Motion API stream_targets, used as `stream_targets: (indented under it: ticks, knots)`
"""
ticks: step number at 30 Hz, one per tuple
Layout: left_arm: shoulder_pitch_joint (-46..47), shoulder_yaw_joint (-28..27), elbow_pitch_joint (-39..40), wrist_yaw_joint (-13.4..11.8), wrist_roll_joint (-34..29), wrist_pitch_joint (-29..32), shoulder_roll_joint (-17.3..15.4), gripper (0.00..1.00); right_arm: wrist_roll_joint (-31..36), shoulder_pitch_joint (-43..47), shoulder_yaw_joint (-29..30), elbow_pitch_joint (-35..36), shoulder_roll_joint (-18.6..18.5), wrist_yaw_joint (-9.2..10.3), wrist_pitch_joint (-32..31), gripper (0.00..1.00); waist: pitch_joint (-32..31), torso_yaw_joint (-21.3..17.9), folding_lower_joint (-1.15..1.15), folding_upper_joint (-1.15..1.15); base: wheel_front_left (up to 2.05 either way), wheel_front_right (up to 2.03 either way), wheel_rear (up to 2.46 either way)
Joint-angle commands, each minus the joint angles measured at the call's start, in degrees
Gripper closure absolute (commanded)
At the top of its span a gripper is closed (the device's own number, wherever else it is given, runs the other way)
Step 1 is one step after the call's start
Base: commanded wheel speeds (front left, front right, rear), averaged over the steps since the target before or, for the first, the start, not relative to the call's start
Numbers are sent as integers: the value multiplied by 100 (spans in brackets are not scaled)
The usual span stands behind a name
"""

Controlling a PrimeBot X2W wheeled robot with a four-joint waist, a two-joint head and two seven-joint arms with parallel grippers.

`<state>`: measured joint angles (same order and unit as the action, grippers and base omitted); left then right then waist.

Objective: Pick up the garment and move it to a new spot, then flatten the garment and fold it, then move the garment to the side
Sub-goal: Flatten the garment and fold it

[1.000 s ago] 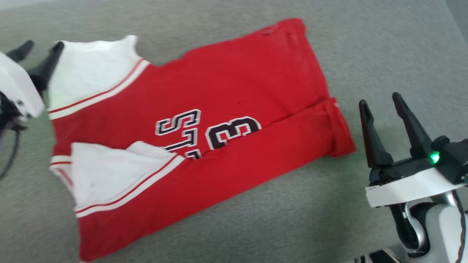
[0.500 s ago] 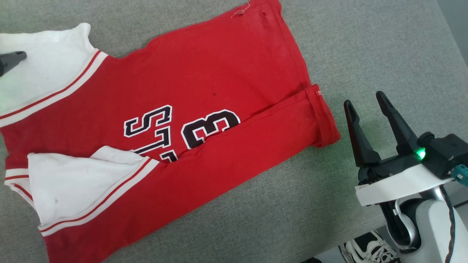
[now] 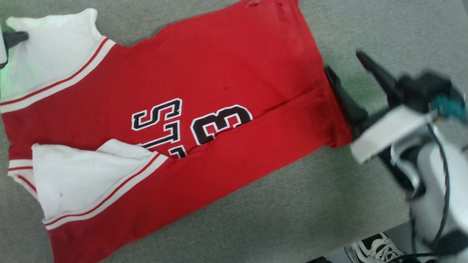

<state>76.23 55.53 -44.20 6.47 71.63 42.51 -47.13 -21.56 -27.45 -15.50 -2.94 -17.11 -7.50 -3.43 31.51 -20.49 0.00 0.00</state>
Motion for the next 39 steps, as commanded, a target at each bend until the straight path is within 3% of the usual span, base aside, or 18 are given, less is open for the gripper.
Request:
stream_targets:
  ticks: [1, 6, 13, 21, 22, 23, 24, 25, 32, 39]
  knots:
    - [-39, 92, -41, 19, -18, -8, 171, 100, -157, -480, -179, -200, -186, 2, -175, 0, 107, 108, 0, 0, 0, 0, 0]
    - [309, 98, 52, 69, -105, -110, 411, 100, -830, -2049, -779, -1178, -705, 2, -1110, 0, 421, 424, 0, 0, 0, 0, 0]
    - [604, 142, 159, 85, -88, -259, 693, 100, -1939, -3799, -1290, -2511, -850, 2, -2695, 0, 711, 809, 0, 0, 0, 0, 0]
    - [737, 287, 375, 89, -12, -364, 824, 100, -2546, -4349, -1896, -3241, -762, -1, -4054, 0, 871, 1031, 0, 0, 0, 0, 0]
    - [749, 309, 393, 89, 2, -372, 821, 100, -2611, -4371, -1955, -3251, -774, -1, -4099, 4, 878, 1046, 0, 0, 0, 0, 0]
    - [752, 330, 423, 89, 24, -399, 825, 100, -2658, -4398, -2004, -3267, -791, -4, -4111, 53, 885, 1061, 0, 0, 0, 0, 0]
    - [760, 342, 462, 89, 47, -446, 829, 100, -2691, -4428, -2076, -3254, -807, -4, -4116, 85, 889, 1075, 0, 0, 0, 0, 0]
    - [760, 347, 484, 90, 63, -501, 831, 100, -2732, -4438, -2123, -3246, -832, -4, -4078, 100, 887, 1088, 0, 0, 0, 0, 0]
    - [587, 167, 823, 95, 489, -1261, 885, 100, -2787, -4347, -2269, -3237, -1203, 1, -3363, 100, 456, 1308, 0, 0, 0, 0, 0]
    - [-74, 45, 1955, 95, 1101, -2091, 666, 100, -3044, -3940, -2368, -2912, -1708, 1, -2876, 100, -267, 1677, 0, 0, 0, 0, 0]
